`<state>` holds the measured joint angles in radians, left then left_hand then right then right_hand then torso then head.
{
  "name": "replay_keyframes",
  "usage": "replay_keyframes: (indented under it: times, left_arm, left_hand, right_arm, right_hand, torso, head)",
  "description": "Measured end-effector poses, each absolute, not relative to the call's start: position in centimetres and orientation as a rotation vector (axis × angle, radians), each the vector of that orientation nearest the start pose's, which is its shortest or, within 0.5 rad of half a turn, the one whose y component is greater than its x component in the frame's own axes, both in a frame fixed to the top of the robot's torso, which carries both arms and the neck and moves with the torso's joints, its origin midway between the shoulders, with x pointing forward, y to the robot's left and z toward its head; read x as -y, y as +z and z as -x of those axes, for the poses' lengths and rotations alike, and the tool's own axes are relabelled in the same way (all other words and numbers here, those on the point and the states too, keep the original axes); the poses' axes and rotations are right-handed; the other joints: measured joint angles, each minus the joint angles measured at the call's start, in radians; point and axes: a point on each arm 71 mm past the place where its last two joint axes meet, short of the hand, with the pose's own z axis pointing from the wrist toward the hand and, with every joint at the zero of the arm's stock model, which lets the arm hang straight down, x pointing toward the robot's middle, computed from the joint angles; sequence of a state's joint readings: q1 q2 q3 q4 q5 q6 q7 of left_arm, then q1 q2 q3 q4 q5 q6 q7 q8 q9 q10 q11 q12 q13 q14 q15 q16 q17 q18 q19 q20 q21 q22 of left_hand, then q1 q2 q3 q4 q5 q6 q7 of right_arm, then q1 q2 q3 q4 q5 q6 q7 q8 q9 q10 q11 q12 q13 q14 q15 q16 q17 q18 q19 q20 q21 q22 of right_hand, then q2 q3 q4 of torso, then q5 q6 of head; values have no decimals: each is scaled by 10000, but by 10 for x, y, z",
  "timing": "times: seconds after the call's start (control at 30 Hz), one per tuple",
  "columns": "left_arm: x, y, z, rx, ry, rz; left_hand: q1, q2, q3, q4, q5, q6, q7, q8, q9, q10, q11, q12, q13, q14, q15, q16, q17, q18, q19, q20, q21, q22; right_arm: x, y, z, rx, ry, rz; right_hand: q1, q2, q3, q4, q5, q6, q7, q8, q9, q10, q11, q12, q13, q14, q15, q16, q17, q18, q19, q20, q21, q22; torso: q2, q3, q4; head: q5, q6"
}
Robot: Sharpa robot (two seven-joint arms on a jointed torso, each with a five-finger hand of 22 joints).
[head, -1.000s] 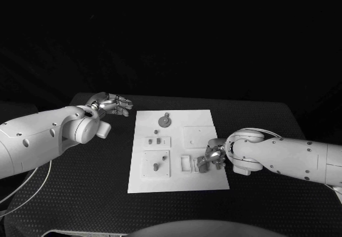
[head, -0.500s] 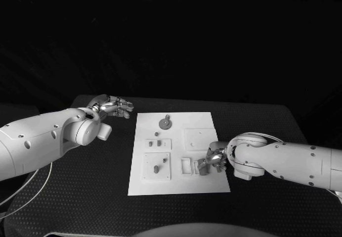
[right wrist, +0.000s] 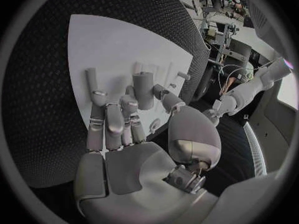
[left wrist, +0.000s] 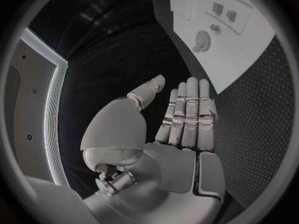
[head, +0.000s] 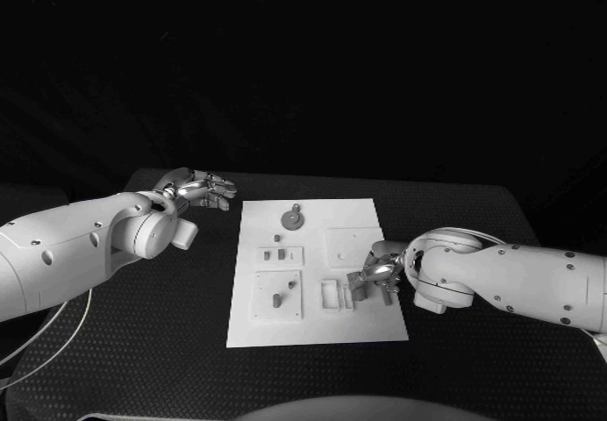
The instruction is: Assemble the parts on the task board
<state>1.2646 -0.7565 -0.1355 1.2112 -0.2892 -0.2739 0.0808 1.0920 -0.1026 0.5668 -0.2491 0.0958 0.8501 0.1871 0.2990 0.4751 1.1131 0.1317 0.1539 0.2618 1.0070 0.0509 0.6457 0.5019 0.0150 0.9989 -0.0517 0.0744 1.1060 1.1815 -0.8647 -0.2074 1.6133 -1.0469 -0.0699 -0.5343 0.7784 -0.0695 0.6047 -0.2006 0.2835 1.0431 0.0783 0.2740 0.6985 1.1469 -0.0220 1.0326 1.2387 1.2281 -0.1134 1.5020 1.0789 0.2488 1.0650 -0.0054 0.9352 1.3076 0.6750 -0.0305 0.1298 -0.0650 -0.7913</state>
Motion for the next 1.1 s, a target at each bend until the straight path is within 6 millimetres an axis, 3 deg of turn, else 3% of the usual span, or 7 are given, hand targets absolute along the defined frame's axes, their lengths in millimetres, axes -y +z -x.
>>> replay_keyframes:
  times: [0.33, 0.7, 0.93, 1.1]
  left_arm:
    - [-264, -211, -540, -16968, -10367, 9861]
    - [-263, -211, -539, -16992, -10381, 9859]
    - [-263, -211, -539, -17001, -10383, 9861]
    - [-263, -211, -539, -17003, -10378, 9865]
  left_hand:
    - [0, 0, 0, 0, 0, 0, 0, 0, 1, 0, 0, 0, 0, 0, 0, 0, 9, 0, 0, 0, 0, 0]
    - [0, 0, 0, 0, 0, 0, 0, 0, 1, 0, 0, 0, 0, 0, 0, 0, 17, 0, 0, 0, 0, 1]
    - [0, 0, 0, 0, 0, 0, 0, 0, 2, 0, 0, 0, 0, 0, 0, 0, 19, -1, 0, 0, 0, 1]
    - [0, 0, 0, 0, 0, 0, 0, 0, -7, 0, 0, 0, 0, 0, 0, 0, 27, -1, 0, 0, 0, 1]
  right_arm:
    - [205, -276, -427, -23691, 4268, -3080]
    - [182, -281, -428, -24201, 4824, -3280]
    - [182, -285, -430, -24333, 4753, -3352]
    - [179, -287, -430, -24404, 4772, -3278]
  right_hand:
    - [-2, 2, -14, -14, 0, -2, 2, 0, 0, -3, -2, 0, -25, -28, -28, -1, -60, -1, -1, 1, 0, 0]
    - [-57, 53, 79, 79, -4, -14, 14, -5, 0, -13, -13, -1, -83, -47, -44, -2, -129, -1, -3, 3, 0, 0]
    - [-241, -130, 187, 104, -7, -21, 21, -52, 58, -13, -12, -1, -95, -52, -42, -3, -167, -1, -4, 4, 0, 0]
    - [-244, -133, 209, 105, -8, -23, 23, -70, 62, -12, -11, -1, -95, -54, -39, -3, -197, -1, -5, 5, 0, 0]
  torso:
    - [0, -3, 6]
    - [1, -2, 7]
    - [1, -2, 16]
    - [1, -1, 12]
  head:
    - [-4, -24]
    - [15, -72]
    - [42, -115]
    - [71, -135]
